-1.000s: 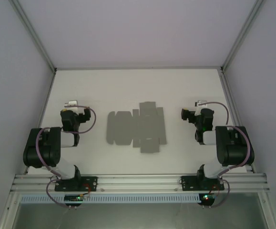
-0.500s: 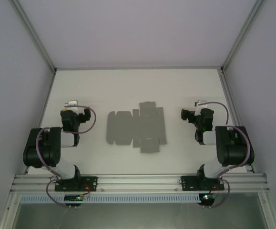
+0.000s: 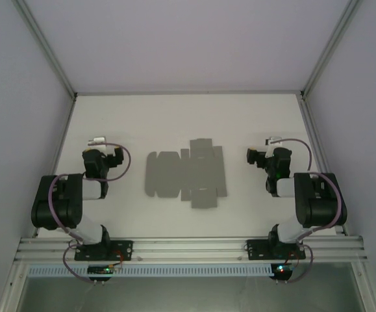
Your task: Assemble paper box
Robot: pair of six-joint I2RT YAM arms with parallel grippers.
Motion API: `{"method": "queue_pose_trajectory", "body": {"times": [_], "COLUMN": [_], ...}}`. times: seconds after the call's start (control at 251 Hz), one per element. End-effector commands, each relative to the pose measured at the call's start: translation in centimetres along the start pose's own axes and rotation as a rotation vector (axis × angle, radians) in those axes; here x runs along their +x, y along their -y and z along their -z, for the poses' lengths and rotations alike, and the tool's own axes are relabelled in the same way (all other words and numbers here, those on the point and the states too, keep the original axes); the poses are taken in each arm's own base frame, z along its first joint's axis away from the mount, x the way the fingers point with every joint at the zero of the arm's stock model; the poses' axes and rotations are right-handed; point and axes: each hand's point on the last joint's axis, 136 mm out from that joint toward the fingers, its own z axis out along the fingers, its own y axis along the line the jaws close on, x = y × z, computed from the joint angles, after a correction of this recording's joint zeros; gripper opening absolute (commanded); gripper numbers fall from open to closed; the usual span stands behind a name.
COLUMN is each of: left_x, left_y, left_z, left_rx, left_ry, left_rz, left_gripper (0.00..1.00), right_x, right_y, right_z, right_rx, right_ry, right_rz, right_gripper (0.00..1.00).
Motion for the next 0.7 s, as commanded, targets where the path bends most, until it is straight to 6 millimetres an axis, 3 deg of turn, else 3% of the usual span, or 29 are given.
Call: {"method": "queue_pose_trajectory", "body": {"times": [0.0, 0.12, 0.212, 0.315, 0.495, 0.579, 0.694], "left_x": [-3.4, -5.3, -6.0, -5.6, -2.3, -0.6, 1.5], "left_y": [0.0, 0.8, 3.3, 6.8, 11.6, 13.3, 15.0], "left_z": [0.4, 1.6, 2.4, 3.6, 5.4, 6.0, 6.5], "left_rx": [-0.019, 0.025, 0.123, 0.258, 0.434, 0.477, 0.533], "left_ry": [0.001, -0.053, -0.132, -0.241, -0.436, -0.54, -0.614], "left_rz": [0.004, 0.112, 0.197, 0.288, 0.357, 0.341, 0.316], "left_gripper": [1.0, 0.99, 0.99, 1.0, 1.0, 1.0, 0.99], "right_x": [-4.2, -6.8, -7.7, -7.4, -4.3, -1.8, 1.5], "right_y": [0.8, 0.2, -1.0, -5.0, -15.8, -18.9, -21.7], "right_z": [0.8, 2.0, 3.2, 4.5, 5.7, 5.6, 4.5], "right_rx": [0.077, 0.134, 0.146, 0.035, -0.305, -0.386, -0.468], "right_ry": [0.019, -0.056, -0.163, -0.284, -0.435, -0.524, -0.616], "right_rz": [0.021, 0.005, -0.085, -0.157, -0.15, -0.146, -0.162], "right_gripper": [1.0, 0.99, 0.99, 0.99, 0.89, 0.78, 0.73]}}
